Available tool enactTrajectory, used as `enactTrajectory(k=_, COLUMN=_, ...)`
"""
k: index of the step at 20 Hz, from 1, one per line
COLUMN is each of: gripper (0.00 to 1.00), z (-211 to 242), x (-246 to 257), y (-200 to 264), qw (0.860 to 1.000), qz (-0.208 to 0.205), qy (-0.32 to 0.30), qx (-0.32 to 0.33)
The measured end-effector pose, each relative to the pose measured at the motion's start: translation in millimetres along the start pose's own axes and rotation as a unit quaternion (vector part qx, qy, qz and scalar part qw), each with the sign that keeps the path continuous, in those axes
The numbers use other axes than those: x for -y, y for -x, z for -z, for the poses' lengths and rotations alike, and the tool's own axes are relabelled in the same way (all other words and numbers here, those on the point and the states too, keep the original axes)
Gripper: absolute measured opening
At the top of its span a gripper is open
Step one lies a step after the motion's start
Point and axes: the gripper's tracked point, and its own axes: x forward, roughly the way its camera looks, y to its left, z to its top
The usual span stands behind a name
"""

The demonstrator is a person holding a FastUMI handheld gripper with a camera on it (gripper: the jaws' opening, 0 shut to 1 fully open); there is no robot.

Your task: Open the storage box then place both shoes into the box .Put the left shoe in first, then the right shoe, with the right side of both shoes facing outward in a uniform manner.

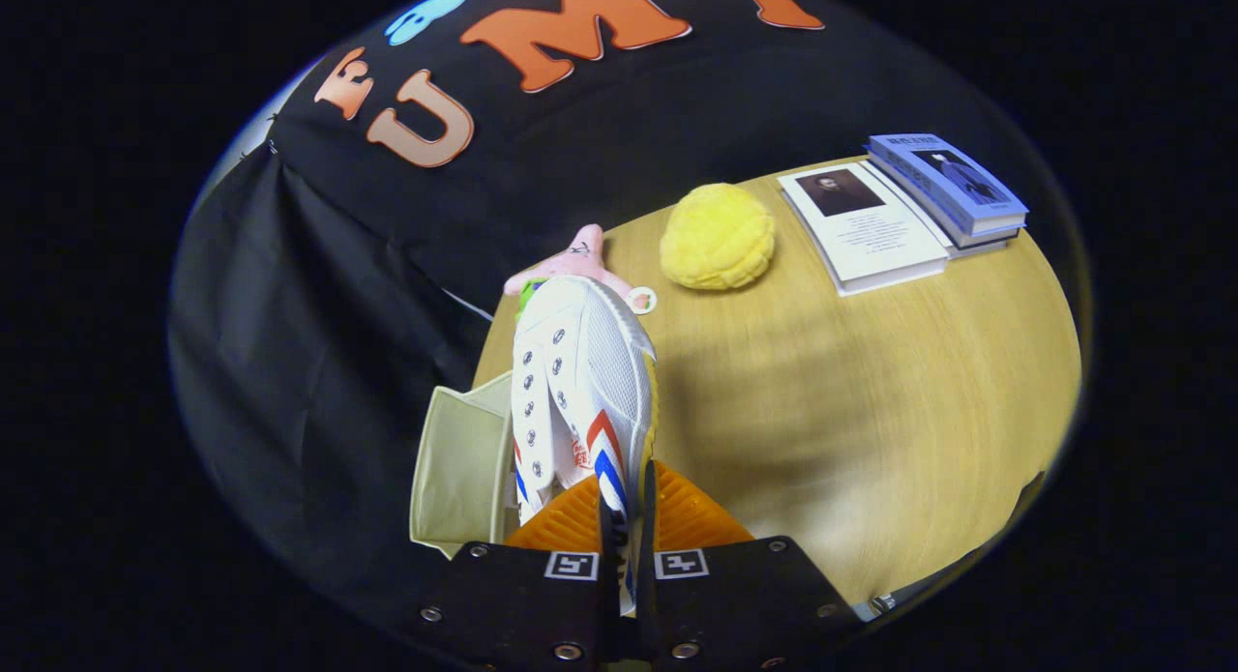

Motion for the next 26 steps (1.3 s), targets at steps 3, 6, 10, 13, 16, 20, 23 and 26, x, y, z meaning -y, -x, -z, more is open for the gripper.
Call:
enactTrajectory(k=3, gripper=0.07, z=6.2, x=-48.0, y=-12.5, qw=0.999, qz=-0.023, qy=0.020, qx=-0.020)
enactTrajectory(k=6, gripper=0.07, z=17.5, x=-87.3, y=-32.3, qw=0.998, qz=-0.038, qy=0.041, qx=-0.039)
enactTrajectory(k=10, gripper=0.07, z=38.6, x=-124.9, y=-64.6, qw=0.994, qz=-0.051, qy=0.065, qx=-0.070)
enactTrajectory(k=13, gripper=0.07, z=53.2, x=-133.2, y=-89.5, qw=0.990, qz=-0.042, qy=0.097, qx=-0.090)
enactTrajectory(k=16, gripper=0.07, z=67.0, x=-132.4, y=-99.6, qw=0.986, qz=-0.019, qy=0.127, qx=-0.103)
enactTrajectory(k=20, gripper=0.07, z=79.2, x=-132.0, y=-100.4, qw=0.978, qz=-0.009, qy=0.169, qx=-0.120)
enactTrajectory(k=23, gripper=0.08, z=83.6, x=-125.6, y=-103.5, qw=0.975, qz=0.012, qy=0.175, qx=-0.133)
enactTrajectory(k=26, gripper=0.21, z=81.4, x=-124.7, y=-101.4, qw=0.978, qz=0.014, qy=0.162, qx=-0.129)
